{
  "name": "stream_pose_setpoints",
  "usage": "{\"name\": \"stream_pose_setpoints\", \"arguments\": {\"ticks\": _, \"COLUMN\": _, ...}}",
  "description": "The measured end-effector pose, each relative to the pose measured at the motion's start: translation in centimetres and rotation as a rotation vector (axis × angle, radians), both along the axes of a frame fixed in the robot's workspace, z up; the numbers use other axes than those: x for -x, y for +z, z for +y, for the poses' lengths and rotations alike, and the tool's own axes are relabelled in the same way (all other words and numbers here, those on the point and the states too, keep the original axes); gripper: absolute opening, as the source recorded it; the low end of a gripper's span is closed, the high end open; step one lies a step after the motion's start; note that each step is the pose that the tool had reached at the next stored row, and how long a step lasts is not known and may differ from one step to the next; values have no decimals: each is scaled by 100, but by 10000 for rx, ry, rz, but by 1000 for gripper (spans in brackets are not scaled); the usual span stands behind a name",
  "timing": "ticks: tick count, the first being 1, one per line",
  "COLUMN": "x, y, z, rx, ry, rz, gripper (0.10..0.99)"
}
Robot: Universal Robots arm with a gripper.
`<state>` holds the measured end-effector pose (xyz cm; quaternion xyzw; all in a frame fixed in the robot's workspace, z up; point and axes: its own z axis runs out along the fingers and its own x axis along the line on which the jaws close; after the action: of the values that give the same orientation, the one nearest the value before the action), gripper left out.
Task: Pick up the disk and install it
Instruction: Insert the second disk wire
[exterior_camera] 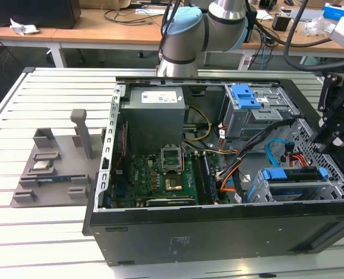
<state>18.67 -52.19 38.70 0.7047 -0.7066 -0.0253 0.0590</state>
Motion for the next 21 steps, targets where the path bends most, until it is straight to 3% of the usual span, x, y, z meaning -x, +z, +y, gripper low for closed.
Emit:
{"name": "stream_pose_setpoints", "arguments": {"ticks": 6, "x": 158, "y": -55, "z": 124, "rx": -1, "ry": 0, "rz": -1, "gripper": 302}}
{"name": "stream_pose_setpoints", "arguments": {"ticks": 9, "x": 365, "y": -146, "z": 156, "rx": 0, "ry": 31, "rz": -1, "gripper": 302}}
{"name": "stream_pose_setpoints", "arguments": {"ticks": 11, "x": 376, "y": -179, "z": 170, "rx": -2, "ry": 95, "rz": -1, "gripper": 302}}
{"name": "stream_pose_setpoints", "arguments": {"ticks": 16, "x": 377, "y": -180, "z": 170, "rx": 0, "ry": 102, "rz": 0, "gripper": 302}}
{"name": "stream_pose_setpoints", "arguments": {"ticks": 18, "x": 377, "y": -180, "z": 170, "rx": 0, "ry": 107, "rz": -1, "gripper": 161}}
{"name": "stream_pose_setpoints", "arguments": {"ticks": 21, "x": 377, "y": -180, "z": 170, "rx": 0, "ry": 111, "rz": -1, "gripper": 161}}
